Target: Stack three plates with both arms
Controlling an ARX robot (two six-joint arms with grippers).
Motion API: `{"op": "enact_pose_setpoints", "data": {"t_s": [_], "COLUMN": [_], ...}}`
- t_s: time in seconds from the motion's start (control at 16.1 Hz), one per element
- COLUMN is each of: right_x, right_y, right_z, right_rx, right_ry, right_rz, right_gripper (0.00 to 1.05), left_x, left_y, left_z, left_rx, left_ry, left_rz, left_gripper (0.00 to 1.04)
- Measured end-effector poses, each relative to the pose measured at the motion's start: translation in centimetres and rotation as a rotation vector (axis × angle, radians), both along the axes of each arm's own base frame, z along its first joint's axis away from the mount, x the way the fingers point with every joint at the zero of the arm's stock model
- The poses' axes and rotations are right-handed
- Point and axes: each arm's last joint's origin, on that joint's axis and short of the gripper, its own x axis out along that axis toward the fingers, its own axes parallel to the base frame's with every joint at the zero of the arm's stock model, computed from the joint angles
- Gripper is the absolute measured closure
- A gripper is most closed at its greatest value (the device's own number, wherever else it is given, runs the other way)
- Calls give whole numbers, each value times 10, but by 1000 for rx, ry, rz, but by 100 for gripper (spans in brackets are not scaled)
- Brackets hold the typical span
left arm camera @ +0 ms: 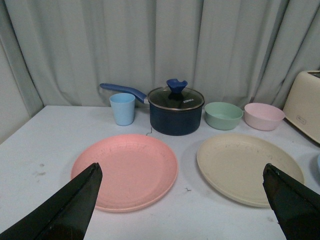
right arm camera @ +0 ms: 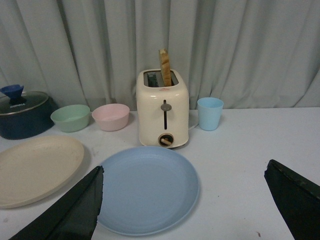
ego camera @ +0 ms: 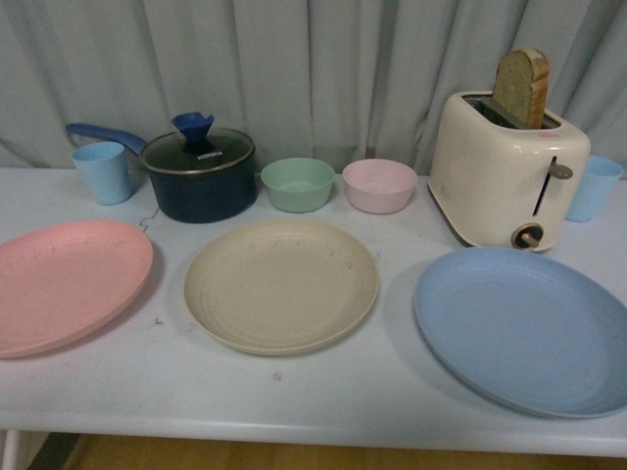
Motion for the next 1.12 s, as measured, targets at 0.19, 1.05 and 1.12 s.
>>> {"op": "enact_pose_setpoints", "data": {"t_s": [0.19,1.05,1.12], "right_x": [0,0,0], "right_y": [0,0,0], "right_z": [0,0,0], "right_rx": [0,0,0], "right_ry": [0,0,0], "right_rz": [0,0,0], "right_gripper": [6,6,6], "left_x": [0,0,0], "left_y": [0,0,0], "left_z": [0,0,0], "left_rx": [0,0,0], "left_ry": [0,0,0], "left_rz": [0,0,0], "left_gripper": [7,7,7]}}
